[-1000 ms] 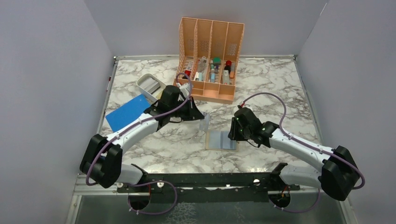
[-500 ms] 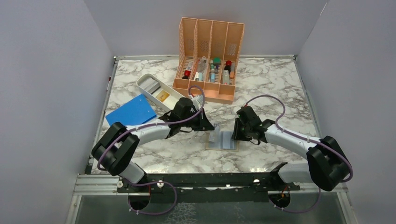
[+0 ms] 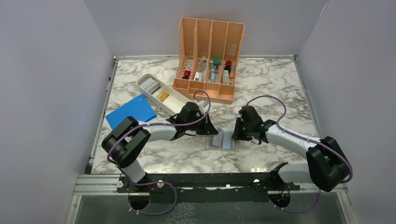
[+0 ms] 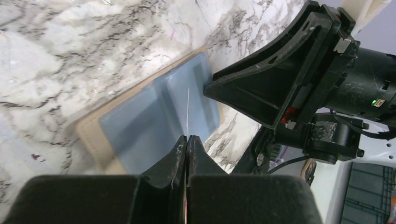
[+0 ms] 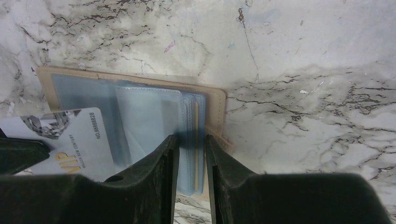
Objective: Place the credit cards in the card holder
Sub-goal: Insert the credit card into the card holder.
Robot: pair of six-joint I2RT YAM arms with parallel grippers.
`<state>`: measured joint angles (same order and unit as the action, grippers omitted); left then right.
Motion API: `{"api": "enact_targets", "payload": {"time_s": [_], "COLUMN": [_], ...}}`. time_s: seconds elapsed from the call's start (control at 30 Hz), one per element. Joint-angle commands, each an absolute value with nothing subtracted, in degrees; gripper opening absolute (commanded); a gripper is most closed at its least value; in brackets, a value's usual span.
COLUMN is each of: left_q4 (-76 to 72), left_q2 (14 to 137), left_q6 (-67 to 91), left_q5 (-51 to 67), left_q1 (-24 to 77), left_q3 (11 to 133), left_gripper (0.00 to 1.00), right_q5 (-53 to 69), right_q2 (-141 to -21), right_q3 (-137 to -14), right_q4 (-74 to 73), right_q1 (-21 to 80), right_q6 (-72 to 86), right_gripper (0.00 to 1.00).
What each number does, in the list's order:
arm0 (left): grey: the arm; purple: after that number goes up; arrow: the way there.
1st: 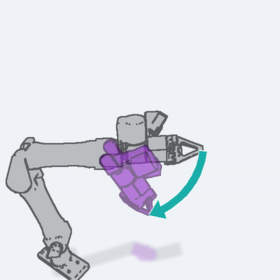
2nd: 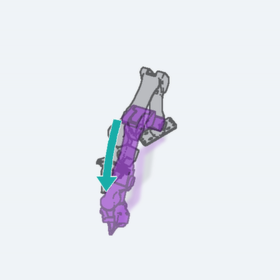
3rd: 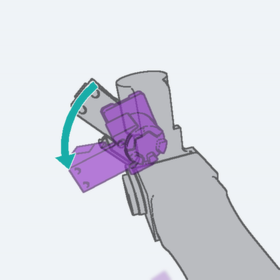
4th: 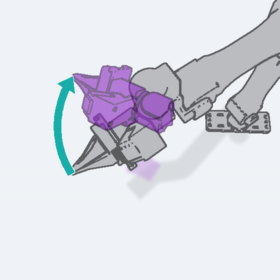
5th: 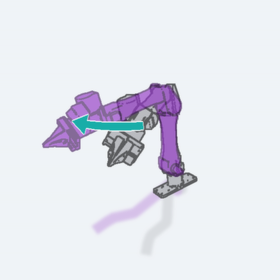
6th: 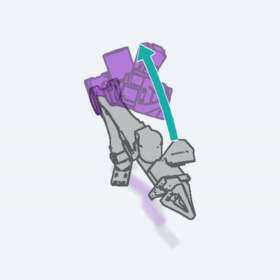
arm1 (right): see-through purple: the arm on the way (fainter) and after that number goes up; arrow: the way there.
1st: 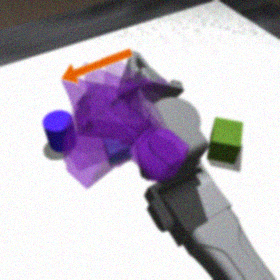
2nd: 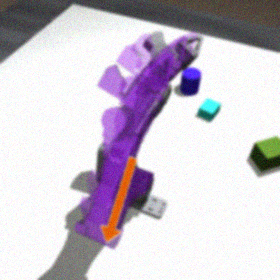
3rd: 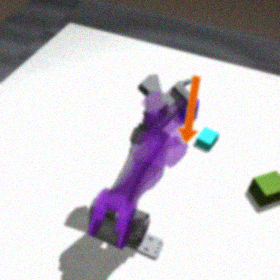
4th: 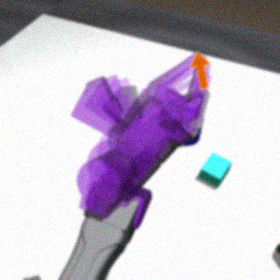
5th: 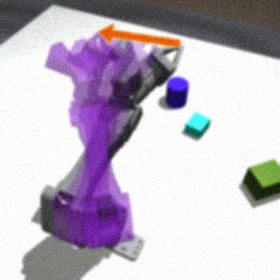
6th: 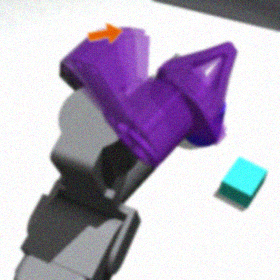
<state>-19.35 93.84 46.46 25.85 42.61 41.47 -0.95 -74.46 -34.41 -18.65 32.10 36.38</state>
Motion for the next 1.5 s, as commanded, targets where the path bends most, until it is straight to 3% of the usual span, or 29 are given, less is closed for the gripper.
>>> {"api": "enact_targets", "payload": {"time_s": [0.0,1.47], "left_q4": [-24.81,-30.21], "left_q2": [95.08,95.55], "left_q6": [49.61,54.59], "left_q5": [24.59,22.3], "left_q1": [44.25,47.03], "left_q3": [40.19,37.0], "left_gripper": [0.0,0.0], "right_q5": [-0.76,-1.04], "right_q2": [-74.26,-72.5], "right_q3": [-32.69,-32.02], "right_q4": [-18.73,-22.66], "right_q1": [31.55,31.55], "right_q6": [35.83,42.52], "right_gripper": [0.32,0.36]}}
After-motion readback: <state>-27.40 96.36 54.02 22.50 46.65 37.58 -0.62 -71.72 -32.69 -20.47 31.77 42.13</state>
